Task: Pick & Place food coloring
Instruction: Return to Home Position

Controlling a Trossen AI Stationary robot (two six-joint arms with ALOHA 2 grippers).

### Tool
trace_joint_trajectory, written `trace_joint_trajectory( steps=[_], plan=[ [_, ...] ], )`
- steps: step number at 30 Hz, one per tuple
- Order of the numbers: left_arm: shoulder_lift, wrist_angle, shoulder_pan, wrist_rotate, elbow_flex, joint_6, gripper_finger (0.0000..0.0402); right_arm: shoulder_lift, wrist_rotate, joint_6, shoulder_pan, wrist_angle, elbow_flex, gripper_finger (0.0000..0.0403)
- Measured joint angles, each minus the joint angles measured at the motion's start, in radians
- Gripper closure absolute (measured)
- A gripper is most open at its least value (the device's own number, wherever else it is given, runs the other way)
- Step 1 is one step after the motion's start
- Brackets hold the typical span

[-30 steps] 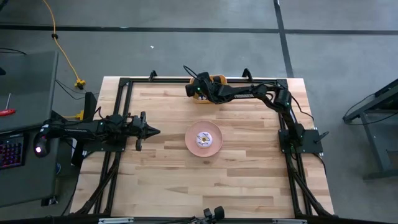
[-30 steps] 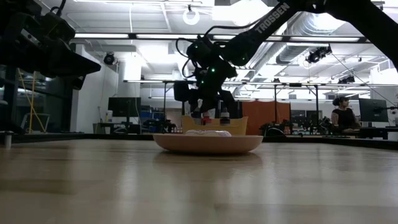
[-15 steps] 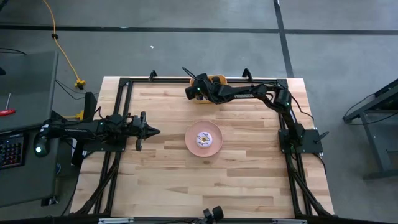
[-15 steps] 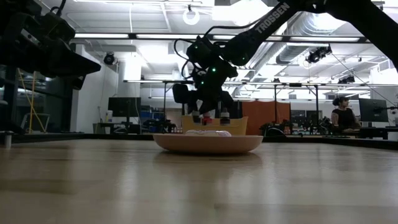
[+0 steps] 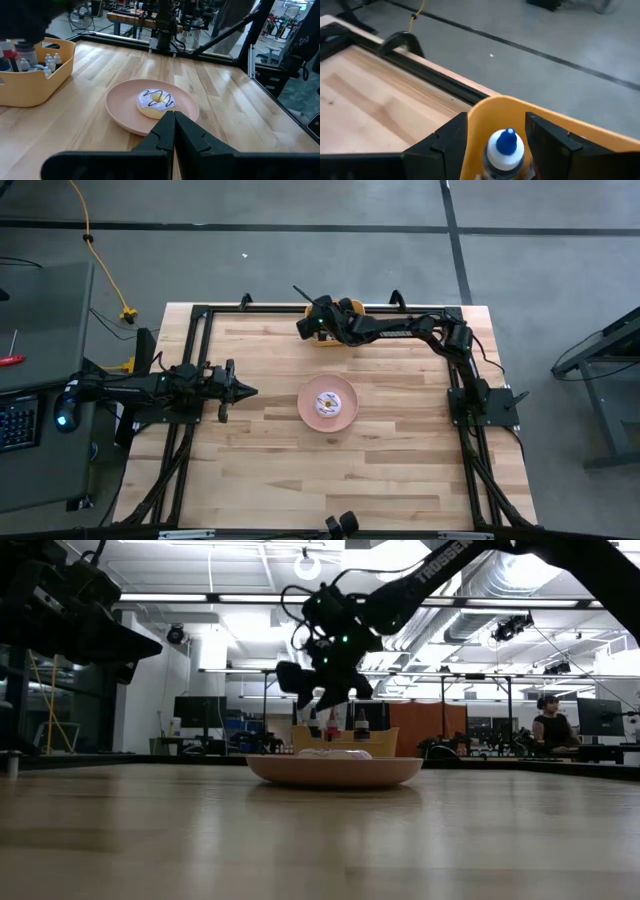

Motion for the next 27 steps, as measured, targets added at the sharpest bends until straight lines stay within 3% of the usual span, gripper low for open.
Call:
trace_joint_trajectory(
  steps=[8,16,21,27],
  plan=[
    [0.000,0.000,0.000,0.000,0.000,0.000,0.0401,-0.137,-0.165,-0.141,0.003,-0.028,0.000,0.0215],
    [0.000,0.000,0.000,0.001,0.000,0.000,0.0401,-0.304,-0.537,-0.207,0.029,-0.190,0.001,0.0227],
    [0.000,0.000,0.000,0.001,0.000,0.000,0.0401,-0.396,-0.611,-0.298,0.069,-0.373,0.000,0.0276],
    [0.000,0.000,0.000,0.002,0.000,0.000,0.0401,-0.499,-0.607,-0.372,0.121,-0.547,0.000,0.0379]
  ],
)
